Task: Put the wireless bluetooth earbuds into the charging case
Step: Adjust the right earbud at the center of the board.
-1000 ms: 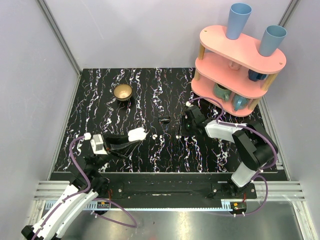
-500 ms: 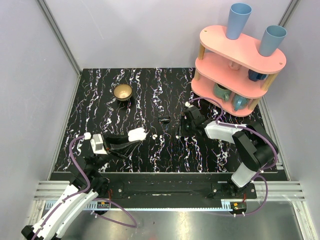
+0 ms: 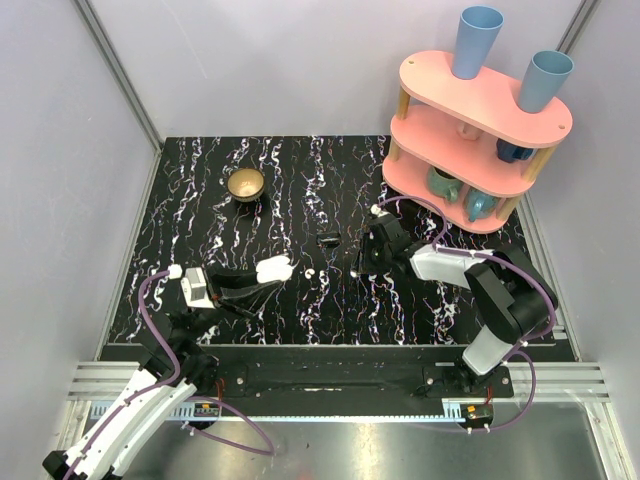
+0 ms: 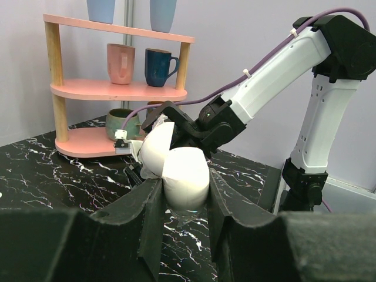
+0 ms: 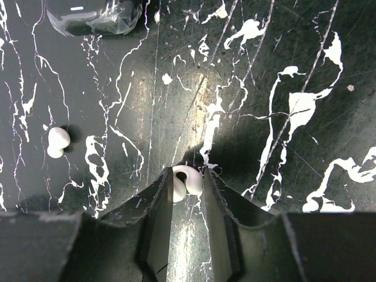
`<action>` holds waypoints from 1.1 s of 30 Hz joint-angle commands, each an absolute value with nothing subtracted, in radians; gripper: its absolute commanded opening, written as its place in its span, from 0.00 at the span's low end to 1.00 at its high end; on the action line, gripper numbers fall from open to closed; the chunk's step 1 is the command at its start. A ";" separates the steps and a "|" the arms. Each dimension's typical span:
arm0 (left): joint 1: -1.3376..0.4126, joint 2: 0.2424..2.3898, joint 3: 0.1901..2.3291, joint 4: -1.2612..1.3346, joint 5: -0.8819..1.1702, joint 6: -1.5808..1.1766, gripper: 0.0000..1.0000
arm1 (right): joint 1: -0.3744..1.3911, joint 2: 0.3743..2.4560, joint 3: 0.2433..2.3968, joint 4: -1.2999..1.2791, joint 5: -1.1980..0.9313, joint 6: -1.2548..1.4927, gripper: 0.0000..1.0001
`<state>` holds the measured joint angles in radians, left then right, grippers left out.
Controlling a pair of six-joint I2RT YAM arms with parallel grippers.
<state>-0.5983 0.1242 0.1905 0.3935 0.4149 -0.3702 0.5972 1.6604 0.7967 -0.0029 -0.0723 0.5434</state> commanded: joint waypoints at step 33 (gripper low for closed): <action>-0.600 0.121 0.212 0.433 0.393 -0.385 0.00 | 0.655 1.385 0.604 -0.169 0.015 0.648 0.28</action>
<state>-0.5983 0.1177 0.1905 0.3889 0.4126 -0.3748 0.6411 1.4487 0.6128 -0.0818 -0.0097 0.7197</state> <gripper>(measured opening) 0.340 0.257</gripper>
